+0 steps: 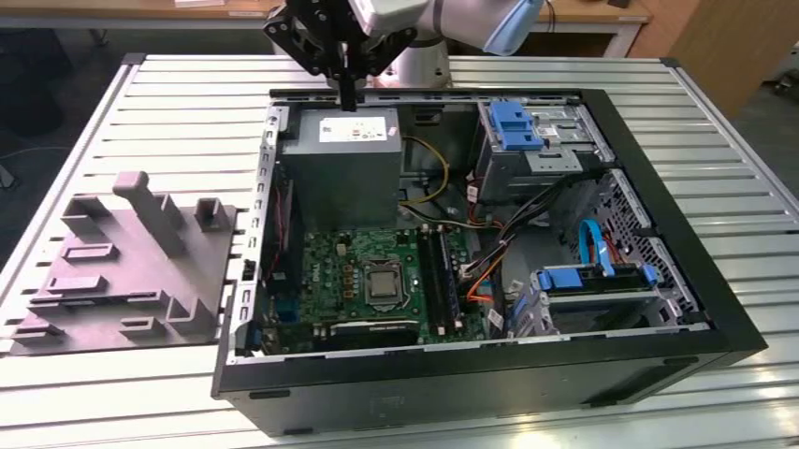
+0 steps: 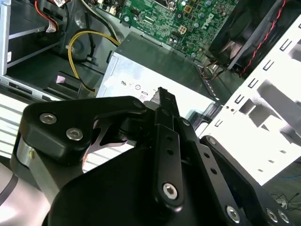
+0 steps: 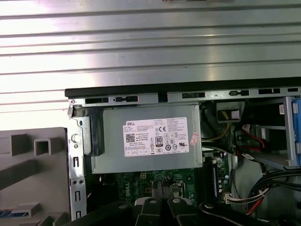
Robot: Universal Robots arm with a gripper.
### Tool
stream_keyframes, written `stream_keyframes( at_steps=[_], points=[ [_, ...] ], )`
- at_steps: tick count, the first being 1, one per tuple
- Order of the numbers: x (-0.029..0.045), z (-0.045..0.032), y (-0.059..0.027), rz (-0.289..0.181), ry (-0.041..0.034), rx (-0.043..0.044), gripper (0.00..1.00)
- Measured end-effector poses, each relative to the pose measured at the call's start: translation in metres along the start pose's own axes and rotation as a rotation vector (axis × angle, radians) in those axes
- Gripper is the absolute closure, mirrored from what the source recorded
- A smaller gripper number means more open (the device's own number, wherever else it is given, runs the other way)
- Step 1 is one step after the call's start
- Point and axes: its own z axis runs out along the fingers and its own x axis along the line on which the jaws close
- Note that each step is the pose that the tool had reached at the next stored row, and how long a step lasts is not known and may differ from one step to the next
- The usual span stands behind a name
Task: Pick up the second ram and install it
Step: 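Reach for the second ram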
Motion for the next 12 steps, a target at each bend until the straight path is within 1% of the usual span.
stream_keyframes(
  at_steps=[2,5,12],
  points=[
    [0.0018,-0.0001,-0.0002,0.000,0.0000,0.0001,0.90],
    [0.0067,-0.0002,-0.0005,0.000,0.0000,0.0000,0.90],
    [0.0232,-0.0006,-0.0018,0.000,0.0000,0.0000,0.90]
  ],
)
